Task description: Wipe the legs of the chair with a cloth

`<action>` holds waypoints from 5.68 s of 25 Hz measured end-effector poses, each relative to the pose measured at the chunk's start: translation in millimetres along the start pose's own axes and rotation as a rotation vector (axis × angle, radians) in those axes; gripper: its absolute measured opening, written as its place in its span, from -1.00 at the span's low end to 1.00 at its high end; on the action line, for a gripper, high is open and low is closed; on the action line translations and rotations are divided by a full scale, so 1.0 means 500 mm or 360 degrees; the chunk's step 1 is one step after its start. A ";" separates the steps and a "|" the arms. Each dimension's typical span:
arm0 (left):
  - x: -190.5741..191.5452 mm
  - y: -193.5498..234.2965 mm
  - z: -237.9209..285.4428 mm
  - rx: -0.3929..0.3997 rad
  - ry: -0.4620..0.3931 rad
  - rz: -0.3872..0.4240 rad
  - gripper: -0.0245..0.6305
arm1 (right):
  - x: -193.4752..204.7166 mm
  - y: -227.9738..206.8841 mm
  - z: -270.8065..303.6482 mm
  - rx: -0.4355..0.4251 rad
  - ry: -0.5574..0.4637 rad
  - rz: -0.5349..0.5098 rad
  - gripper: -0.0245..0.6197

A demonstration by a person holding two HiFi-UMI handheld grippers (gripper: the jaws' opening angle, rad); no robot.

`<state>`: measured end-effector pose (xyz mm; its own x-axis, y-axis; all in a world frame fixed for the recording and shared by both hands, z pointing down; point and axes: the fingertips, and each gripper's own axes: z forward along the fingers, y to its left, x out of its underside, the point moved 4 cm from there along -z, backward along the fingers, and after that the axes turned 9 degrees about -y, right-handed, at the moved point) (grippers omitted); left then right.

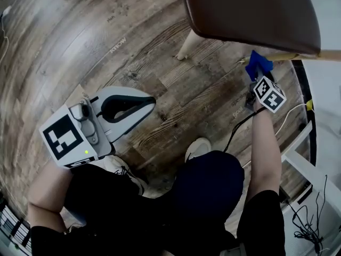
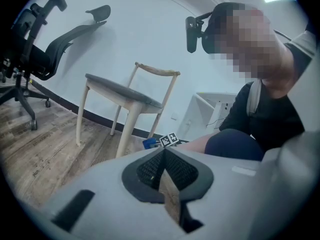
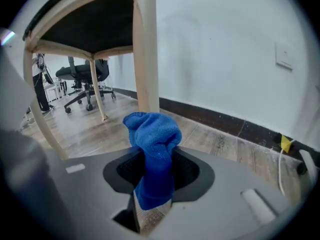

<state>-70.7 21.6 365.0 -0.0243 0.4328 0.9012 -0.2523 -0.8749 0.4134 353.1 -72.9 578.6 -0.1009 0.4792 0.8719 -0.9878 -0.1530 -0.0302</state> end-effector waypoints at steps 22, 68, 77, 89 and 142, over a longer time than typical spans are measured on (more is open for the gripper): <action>-0.043 -0.043 -0.010 0.0047 -0.0085 0.0112 -0.91 | -0.426 0.039 -0.271 -0.0117 -0.0828 -0.0068 -0.47; -0.767 -0.674 -0.346 -0.0588 -0.0234 -0.0234 -0.91 | -1.042 0.497 -1.177 -0.1071 -0.0375 0.0135 -0.48; -0.990 -0.792 -0.388 -0.0518 -0.0387 -0.0107 -0.91 | -1.212 0.504 -1.394 -0.1059 -0.0570 0.0233 -0.48; -1.095 -0.866 -0.420 -0.0451 -0.0426 -0.0020 -0.91 | -1.269 0.581 -1.557 -0.1171 -0.0632 0.0227 -0.48; -1.081 -0.843 -0.561 -0.0308 -0.0416 -0.0190 -0.91 | -1.181 0.764 -1.632 -0.1229 -0.0448 0.0101 -0.49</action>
<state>-222.7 217.5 -332.7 0.2590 0.4372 0.8613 -0.4176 -0.7533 0.5080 -61.6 291.1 -346.4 -0.2269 0.2392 0.9441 -0.7951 0.5143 -0.3214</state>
